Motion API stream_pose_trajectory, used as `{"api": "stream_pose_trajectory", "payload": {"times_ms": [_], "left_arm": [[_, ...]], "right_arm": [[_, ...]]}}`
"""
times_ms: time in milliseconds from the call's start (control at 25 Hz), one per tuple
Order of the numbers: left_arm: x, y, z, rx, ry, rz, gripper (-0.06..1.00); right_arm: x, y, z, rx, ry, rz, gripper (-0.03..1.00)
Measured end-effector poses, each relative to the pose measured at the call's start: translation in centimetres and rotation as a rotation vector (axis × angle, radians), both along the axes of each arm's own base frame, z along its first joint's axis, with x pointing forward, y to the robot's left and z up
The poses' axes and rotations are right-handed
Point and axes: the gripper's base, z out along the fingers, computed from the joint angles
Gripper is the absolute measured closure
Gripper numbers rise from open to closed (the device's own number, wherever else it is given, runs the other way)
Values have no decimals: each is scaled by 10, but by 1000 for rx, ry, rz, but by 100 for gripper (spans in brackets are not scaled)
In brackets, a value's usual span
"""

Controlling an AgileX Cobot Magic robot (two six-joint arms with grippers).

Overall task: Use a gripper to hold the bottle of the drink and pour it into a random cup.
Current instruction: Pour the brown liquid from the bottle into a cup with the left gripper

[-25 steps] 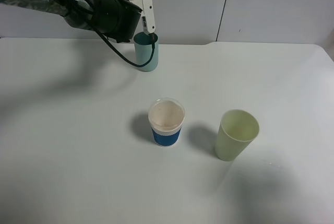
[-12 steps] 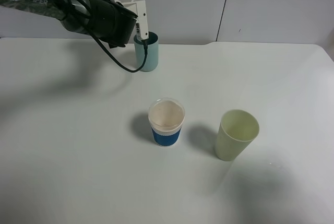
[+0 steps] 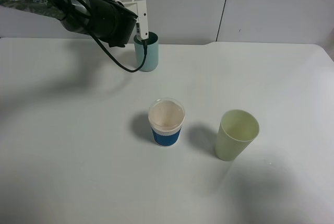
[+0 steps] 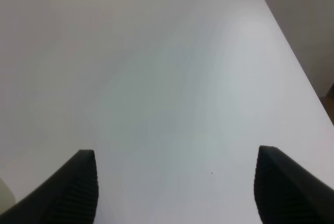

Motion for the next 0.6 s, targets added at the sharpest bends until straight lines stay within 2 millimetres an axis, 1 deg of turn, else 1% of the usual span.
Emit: {"api": "stream_pose_trajectory", "payload": {"times_ms": [360,600], "left_arm": [[-2,1,-5,31,10,-17,58],[-2,1,-4,41,5,-25,58]], "right_arm": [[0,0,0,0,0,0,33],[0,0,0,0,0,0,33]]}}
